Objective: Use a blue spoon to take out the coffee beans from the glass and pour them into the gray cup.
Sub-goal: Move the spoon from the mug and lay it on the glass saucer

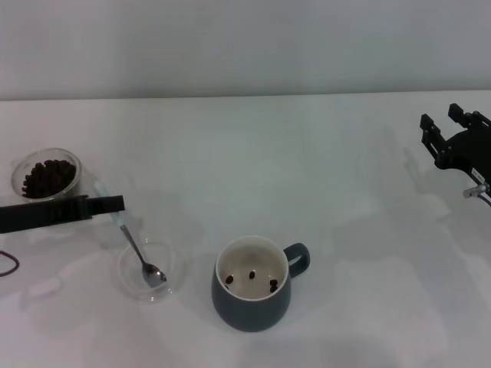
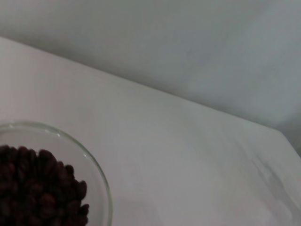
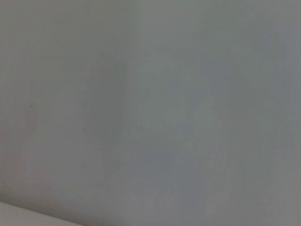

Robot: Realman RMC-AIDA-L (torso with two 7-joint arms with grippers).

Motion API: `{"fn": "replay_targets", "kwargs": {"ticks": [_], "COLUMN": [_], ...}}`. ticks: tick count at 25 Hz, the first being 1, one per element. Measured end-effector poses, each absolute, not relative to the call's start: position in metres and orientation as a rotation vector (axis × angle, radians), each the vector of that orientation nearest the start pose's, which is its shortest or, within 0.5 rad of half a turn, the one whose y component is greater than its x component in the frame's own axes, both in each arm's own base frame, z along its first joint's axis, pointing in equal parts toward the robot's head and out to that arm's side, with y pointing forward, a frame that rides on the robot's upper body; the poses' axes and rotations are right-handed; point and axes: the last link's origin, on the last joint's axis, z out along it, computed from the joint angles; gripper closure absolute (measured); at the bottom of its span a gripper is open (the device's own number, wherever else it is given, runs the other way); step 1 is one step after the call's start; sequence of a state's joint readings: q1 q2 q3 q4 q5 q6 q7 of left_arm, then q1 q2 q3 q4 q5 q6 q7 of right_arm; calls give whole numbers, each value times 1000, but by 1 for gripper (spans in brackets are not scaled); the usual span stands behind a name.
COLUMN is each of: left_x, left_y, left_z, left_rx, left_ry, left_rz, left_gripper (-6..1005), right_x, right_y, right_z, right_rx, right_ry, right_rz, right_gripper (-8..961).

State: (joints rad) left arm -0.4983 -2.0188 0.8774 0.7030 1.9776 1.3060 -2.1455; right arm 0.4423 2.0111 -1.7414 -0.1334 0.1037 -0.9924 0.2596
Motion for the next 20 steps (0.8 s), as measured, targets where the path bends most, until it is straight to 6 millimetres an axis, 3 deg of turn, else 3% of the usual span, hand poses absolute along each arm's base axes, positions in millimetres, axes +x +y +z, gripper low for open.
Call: {"fn": "replay_targets", "kwargs": {"ticks": [20], "left_x": [-295], "left_y": [352], "left_z": [-8], "left_rx": [-2342], "left_ry": [-1568], "left_rz": [-490], "left_gripper": [872], "right_x": [359], "right_y": [342], "right_z": [3], "right_rx": [-1766], "right_ry": [542], "right_rz": [499], "right_gripper": [454]}}
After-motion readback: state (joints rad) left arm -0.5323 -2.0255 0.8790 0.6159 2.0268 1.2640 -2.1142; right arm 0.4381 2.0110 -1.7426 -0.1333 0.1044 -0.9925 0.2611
